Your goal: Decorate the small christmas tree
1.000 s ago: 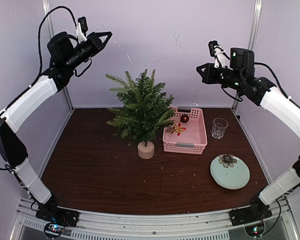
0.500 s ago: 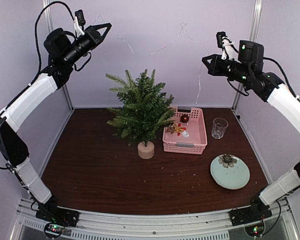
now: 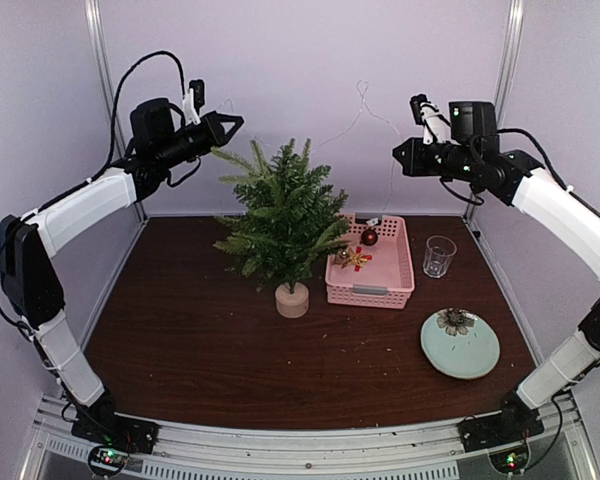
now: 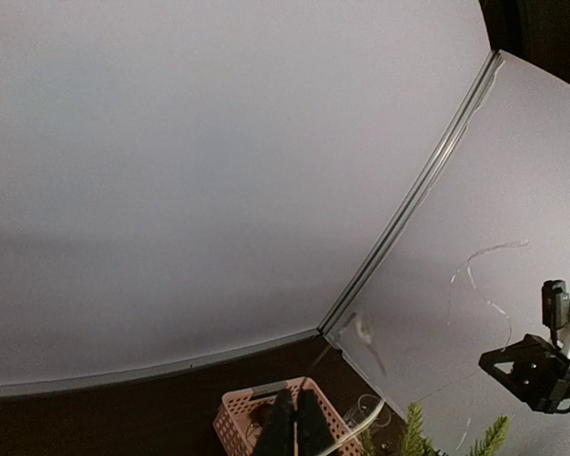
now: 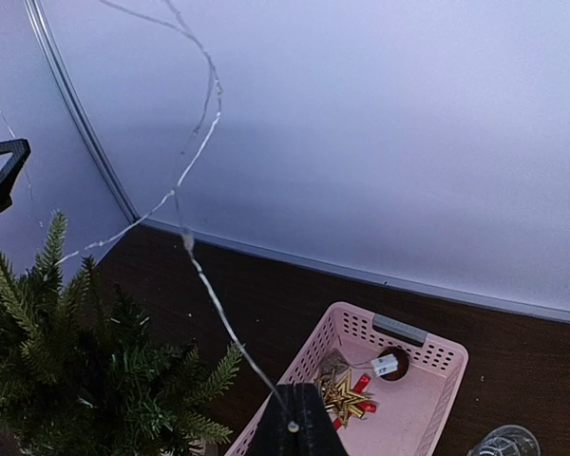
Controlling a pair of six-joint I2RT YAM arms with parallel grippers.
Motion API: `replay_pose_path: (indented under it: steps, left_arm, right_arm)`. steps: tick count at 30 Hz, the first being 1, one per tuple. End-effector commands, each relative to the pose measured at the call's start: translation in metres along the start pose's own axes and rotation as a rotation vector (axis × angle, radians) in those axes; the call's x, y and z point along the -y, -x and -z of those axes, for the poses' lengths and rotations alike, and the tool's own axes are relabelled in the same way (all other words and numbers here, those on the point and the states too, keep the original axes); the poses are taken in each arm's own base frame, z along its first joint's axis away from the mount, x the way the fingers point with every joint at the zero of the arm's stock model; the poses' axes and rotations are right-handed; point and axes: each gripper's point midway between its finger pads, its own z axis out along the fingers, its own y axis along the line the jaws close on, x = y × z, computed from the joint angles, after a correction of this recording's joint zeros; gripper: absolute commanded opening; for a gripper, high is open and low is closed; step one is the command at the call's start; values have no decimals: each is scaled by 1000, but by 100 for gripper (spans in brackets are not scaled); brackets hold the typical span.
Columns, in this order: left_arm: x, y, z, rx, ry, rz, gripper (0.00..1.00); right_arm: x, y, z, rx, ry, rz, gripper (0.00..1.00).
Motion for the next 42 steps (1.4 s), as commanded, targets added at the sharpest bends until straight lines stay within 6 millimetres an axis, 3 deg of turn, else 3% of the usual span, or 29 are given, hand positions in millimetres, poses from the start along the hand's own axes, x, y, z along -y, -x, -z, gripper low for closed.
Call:
replay_pose_path:
  steps: [1,6,12,21,28,34,42]
  left_arm:
    - [6,0,25,9,6,-43,0]
    - [9,-21,47,-40,0,-47,0]
    - [17,-27,75,-41,6,-65,0]
    - [15,-57,112,-73,34,-82,0]
    - [28,-86,123,-85,17,-160,0]
    - [40,-95,141,-40,19,-252,0]
    - [75,-120,137,-101,-32,-512,0]
  right_arm:
    - [4,-6,17,-12,-12,12,0]
    - [2,-23,21,-45,10,-3,0]
    - [-3,-33,30,-61,39,-34,0]
    - [-10,-59,38,-133,74,-48,0]
    - [-16,-67,42,-165,97,-52,0]
    - [-21,-75,44,-187,117,-55,0]
    - [-27,-80,42,-201,135,-58,0]
